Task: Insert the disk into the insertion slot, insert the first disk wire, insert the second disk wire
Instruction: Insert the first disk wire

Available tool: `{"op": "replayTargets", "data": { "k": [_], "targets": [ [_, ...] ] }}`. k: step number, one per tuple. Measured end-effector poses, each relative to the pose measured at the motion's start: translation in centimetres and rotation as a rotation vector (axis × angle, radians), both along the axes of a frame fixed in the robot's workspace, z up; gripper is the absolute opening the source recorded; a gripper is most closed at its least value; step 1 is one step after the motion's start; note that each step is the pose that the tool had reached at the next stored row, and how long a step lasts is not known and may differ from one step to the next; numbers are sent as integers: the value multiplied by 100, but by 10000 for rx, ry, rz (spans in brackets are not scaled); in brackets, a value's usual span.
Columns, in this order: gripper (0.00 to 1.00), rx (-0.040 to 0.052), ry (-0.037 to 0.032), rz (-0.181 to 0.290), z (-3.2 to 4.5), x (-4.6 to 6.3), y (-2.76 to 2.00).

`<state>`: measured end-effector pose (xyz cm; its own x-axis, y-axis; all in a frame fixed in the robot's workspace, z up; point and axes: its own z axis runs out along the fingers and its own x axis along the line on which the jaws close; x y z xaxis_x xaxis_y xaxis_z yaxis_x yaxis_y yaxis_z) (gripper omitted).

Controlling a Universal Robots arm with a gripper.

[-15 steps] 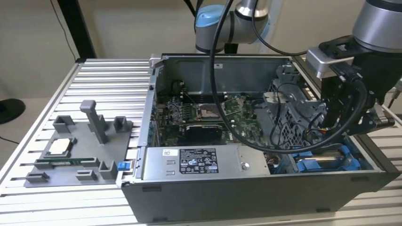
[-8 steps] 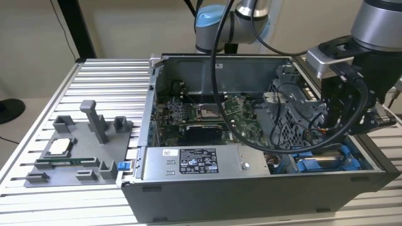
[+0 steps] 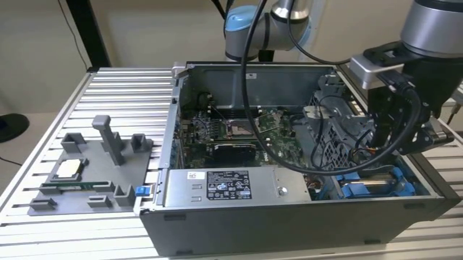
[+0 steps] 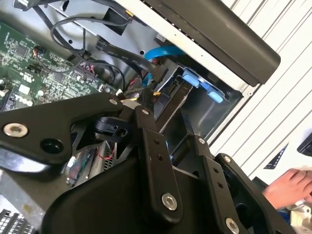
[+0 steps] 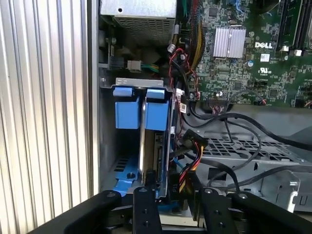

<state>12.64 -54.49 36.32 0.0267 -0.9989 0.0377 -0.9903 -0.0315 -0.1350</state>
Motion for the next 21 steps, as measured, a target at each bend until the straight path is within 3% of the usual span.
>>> {"op": "replayTargets", "data": {
  "k": [4,19,20,21],
  "targets": [
    [100,0,-5,14,0,-1,19],
    [100,-4,-5,131,-5,15,21],
    [0,-4,-5,132,-6,15,20],
    [0,-4,-5,134,-7,15,20]
  ]
}}
